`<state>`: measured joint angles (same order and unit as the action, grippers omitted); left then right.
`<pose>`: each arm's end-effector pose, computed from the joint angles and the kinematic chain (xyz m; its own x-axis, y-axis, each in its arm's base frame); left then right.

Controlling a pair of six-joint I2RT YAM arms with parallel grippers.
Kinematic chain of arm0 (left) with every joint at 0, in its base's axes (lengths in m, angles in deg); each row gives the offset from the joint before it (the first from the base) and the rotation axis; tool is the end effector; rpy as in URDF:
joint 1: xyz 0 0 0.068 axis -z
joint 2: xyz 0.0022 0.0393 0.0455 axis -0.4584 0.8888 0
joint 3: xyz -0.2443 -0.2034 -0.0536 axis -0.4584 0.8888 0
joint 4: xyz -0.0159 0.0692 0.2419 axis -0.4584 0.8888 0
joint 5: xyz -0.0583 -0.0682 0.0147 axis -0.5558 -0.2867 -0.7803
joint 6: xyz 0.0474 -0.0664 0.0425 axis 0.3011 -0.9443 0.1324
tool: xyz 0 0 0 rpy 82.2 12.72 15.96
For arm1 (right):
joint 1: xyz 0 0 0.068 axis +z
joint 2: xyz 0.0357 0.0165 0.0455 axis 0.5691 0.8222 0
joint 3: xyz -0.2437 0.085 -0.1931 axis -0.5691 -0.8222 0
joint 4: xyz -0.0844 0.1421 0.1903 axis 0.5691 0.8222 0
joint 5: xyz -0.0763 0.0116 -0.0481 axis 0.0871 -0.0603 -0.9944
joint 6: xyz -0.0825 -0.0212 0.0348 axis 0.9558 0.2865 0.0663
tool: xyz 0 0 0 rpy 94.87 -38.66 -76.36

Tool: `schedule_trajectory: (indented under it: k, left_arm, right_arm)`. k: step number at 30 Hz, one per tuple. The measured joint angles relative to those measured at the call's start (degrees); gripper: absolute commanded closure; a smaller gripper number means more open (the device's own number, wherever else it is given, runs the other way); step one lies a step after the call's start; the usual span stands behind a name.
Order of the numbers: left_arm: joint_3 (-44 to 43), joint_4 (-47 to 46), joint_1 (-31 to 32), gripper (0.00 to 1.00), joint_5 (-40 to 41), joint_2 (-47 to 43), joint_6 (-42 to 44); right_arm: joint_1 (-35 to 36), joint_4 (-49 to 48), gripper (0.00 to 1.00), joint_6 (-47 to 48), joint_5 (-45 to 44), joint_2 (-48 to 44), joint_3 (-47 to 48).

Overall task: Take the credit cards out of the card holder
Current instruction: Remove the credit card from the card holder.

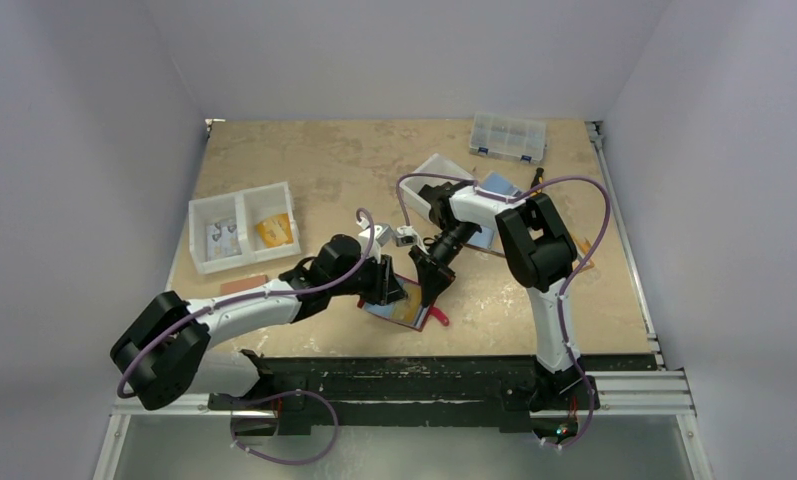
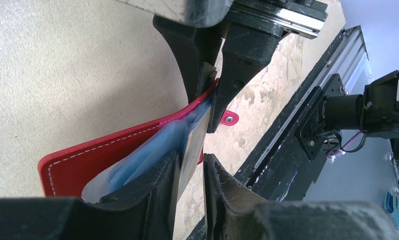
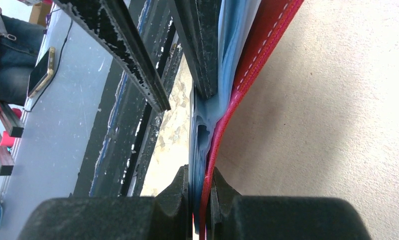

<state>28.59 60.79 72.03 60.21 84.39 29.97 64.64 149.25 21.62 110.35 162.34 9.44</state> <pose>0.1820 -0.2155 0.2245 -0.7993 0.0264 -0.6003 0.4821 0.6246 -0.6145 0.2832 0.2450 0.1675 -0.2361 -0.7144 -0.6587 -0.7450 -0.3022 0.5947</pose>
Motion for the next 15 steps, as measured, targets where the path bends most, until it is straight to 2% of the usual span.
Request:
schedule_trajectory:
  k: [4, 5, 6, 15]
  left_arm:
    - [0.11, -0.31, -0.07, 0.85, 0.24, 0.26, 0.00]
    - [0.17, -0.39, -0.11, 0.90, 0.28, 0.33, 0.00]
    - [0.22, -0.46, -0.11, 1.00, 0.31, 0.39, -0.02]
    - [2.08, -2.21, -0.11, 1.00, 0.26, -0.66, 0.15]
  right_arm:
    - [-0.02, 0.28, 0.95, 0.00, -0.22, 0.00, 0.00]
    - [-0.02, 0.33, 0.95, 0.00, -0.28, 0.00, 0.00]
    - [-0.02, 0.39, 0.95, 0.00, -0.33, 0.00, 0.00]
    - [-0.02, 0.59, 0.67, -0.07, -0.37, 0.04, 0.00]
